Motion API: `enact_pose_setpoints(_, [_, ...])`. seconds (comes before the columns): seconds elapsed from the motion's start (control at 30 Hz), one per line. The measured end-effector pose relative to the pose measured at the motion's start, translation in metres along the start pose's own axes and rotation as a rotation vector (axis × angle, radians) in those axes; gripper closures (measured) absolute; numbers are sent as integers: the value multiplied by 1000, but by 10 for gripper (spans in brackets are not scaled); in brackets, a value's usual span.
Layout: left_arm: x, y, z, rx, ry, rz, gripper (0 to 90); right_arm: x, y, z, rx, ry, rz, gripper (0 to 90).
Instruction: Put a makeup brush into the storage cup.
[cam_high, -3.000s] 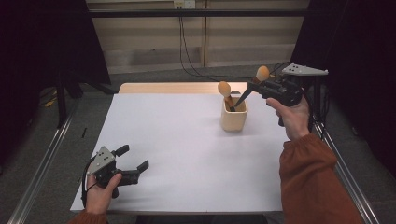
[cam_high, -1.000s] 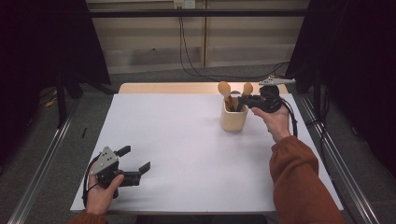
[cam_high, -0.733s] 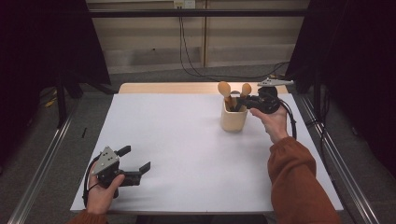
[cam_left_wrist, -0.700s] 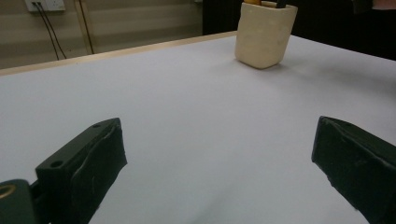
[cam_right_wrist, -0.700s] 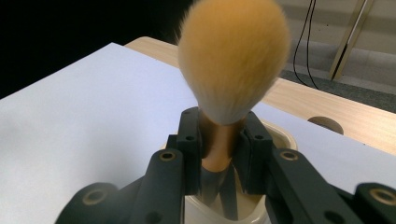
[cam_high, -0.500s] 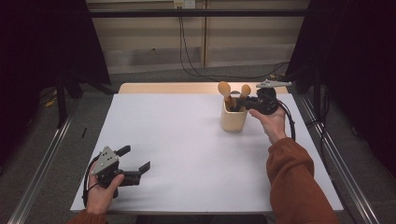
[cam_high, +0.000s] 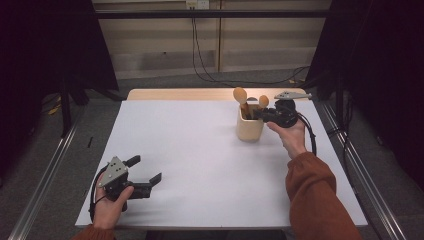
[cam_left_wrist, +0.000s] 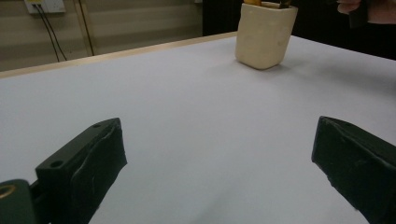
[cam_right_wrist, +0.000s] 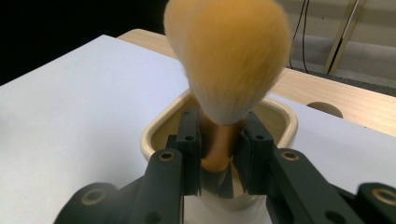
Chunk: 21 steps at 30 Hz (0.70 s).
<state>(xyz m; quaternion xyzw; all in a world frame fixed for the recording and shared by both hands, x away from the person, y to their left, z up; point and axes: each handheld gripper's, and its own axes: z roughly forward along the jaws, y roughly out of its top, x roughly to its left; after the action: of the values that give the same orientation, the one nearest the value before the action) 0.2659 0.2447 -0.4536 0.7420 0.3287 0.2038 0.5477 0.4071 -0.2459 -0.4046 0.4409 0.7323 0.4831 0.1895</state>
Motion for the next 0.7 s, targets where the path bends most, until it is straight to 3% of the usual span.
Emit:
enact_pose_setpoints(0.07, [0,0,0,-8,0,3,26,0,-2,0,-7,2,2,717])
enact_pose_setpoints(0.13, [0,0,1,-5,1,-2,26,0,-4,1,-18,2,13,612])
enact_pose_setpoints(0.2, [0,0,2,-6,2,-4,26,0,-5,1,-15,-14,8,624])
enact_pose_setpoints(0.27, [0,0,2,-12,0,-14,26,-1,-6,0,-28,-11,11,579])
enact_pose_setpoints(0.33, [1,1,2,-6,1,-5,26,-2,-7,-2,-44,-17,17,474])
enact_pose_setpoints(0.6, [2,1,5,-1,4,-14,26,-4,-9,-7,-86,-33,4,224])
enact_pose_setpoints(0.7, [3,0,6,2,10,-12,27,-2,-11,-8,-89,-52,-4,63])
